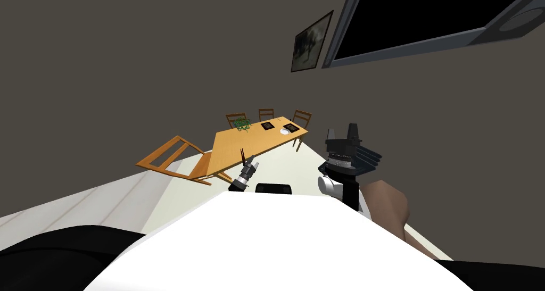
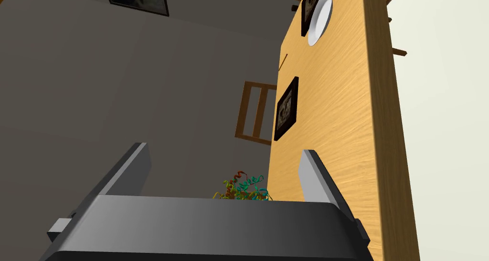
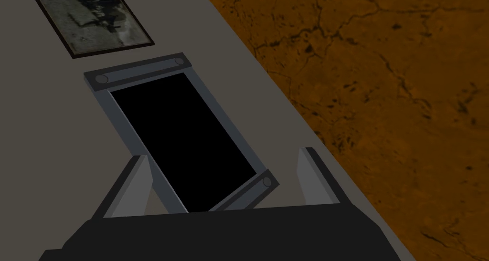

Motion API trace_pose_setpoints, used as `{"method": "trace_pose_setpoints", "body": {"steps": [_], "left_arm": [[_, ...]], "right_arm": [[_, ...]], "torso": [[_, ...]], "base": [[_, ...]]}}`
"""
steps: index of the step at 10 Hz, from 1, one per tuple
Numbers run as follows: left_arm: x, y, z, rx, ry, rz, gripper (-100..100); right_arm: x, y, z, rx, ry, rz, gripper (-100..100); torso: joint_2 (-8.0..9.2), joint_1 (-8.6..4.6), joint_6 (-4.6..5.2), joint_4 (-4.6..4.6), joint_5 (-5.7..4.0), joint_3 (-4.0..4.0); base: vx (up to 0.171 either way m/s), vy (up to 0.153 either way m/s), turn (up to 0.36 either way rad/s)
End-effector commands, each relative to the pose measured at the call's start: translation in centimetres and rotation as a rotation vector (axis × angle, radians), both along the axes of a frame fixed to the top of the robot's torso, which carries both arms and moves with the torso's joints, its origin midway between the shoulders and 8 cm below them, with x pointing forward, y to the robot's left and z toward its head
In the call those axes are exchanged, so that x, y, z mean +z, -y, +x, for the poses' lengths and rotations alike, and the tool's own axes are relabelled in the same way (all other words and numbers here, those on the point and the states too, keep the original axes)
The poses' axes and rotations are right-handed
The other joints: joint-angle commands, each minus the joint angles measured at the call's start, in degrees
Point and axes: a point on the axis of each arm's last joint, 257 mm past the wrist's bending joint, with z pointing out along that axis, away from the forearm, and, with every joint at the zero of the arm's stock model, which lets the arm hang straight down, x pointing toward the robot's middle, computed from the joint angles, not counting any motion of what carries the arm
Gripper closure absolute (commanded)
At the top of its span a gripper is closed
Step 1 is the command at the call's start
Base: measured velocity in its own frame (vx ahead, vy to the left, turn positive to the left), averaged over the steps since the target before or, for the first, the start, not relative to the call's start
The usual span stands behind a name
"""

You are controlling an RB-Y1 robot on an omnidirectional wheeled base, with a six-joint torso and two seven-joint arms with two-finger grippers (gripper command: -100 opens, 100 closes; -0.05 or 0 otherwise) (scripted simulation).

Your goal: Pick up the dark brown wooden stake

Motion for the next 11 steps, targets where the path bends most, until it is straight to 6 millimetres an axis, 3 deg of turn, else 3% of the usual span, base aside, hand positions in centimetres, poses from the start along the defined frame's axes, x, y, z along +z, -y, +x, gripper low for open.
{"method": "trace_pose_setpoints", "body": {"steps": [1, 4, 5, 11], "left_arm": [[0.0, 0.0, 0.0, 0.000, 0.000, 0.000, -100], [0.0, 0.0, 0.0, 0.000, 0.000, 0.000, -100], [-2.0, -0.4, -0.9, -0.010, -0.054, 0.007, -100], [-8.9, -2.9, -5.2, -0.026, -0.259, 0.040, -100]], "right_arm": [[0.0, 0.0, 0.0, 0.000, 0.000, 0.000, 0], [0.0, 0.0, 0.0, 0.000, 0.000, 0.000, 0], [0.0, 0.0, 0.0, 0.000, 0.000, 0.000, 0], [0.0, 0.0, 0.0, 0.000, 0.000, 0.000, 0]], "torso": [[0.00, 0.00, 0.00, 0.00, 0.00, 0.00], [0.01, 0.01, 0.00, 0.00, 0.00, 0.01], [0.01, 0.01, 0.00, 0.00, 0.00, 0.00], [-0.06, -0.11, 0.01, -0.02, -0.02, -0.04]], "base": [[0.004, -0.003, -0.014], [-0.003, 0.002, 0.010], [0.018, -0.013, -0.189], [0.023, -0.029, -0.141]]}}
